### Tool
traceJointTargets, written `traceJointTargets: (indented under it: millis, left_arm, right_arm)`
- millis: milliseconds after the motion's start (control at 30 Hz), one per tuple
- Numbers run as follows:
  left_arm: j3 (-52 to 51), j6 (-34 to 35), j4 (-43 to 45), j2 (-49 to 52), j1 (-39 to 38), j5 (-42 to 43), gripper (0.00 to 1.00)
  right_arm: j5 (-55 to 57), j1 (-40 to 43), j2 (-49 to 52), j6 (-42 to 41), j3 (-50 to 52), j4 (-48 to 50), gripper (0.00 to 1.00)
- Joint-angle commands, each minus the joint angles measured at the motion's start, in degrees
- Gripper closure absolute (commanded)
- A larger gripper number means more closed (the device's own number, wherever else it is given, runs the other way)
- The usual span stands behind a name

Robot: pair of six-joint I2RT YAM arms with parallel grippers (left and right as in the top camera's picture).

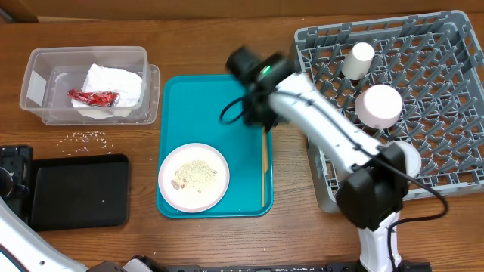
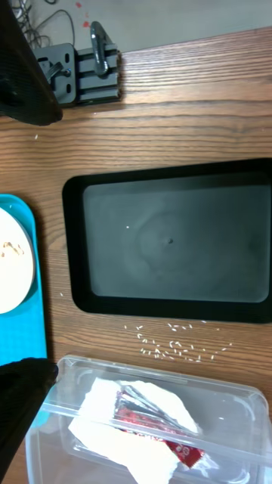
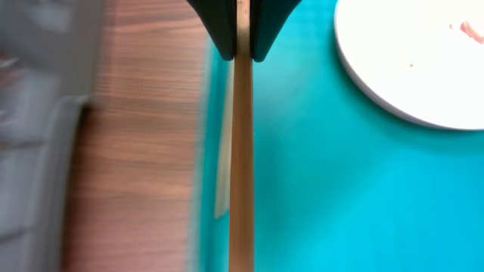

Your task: Sort waste into correct bins and load items into the dishwasher

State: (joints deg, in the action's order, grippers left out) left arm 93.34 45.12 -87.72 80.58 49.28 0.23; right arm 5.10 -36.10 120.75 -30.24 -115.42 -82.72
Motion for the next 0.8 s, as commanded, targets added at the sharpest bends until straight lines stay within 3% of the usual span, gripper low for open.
traceJointTargets:
  millis: [0,100,267,500,767]
  left_arm:
    - [0.28,1.2,-0.07,-0.81,0.22,-0.24,0.0]
    - [0.28,1.2,-0.07,-0.81,0.22,-0.22,0.0]
    - [0.28,1.2,-0.04,-0.81,0.22,-0.22,0.0]
    - [0.28,1.2,-0.04,-0.81,0.22,-0.24,0.0]
    - [0.28,1.2,-0.04,-0.81,0.22,-0.22,0.0]
  right_arm:
    - [5.77,7.54,-1.07,11.61,-9.51,-3.1,0.96]
    - [4.46,12.85,-1.07,22.73,-11.43,-3.32,0.96]
    - [0.2,21.0,-1.03,31.71,-10.47,-1.55,0.96]
    - [-8.44,27.43,-0.92,32.24,-6.88,3.91,0.96]
    - [-10.25,27.45,-0.92,32.15,0.09,9.42,0.91]
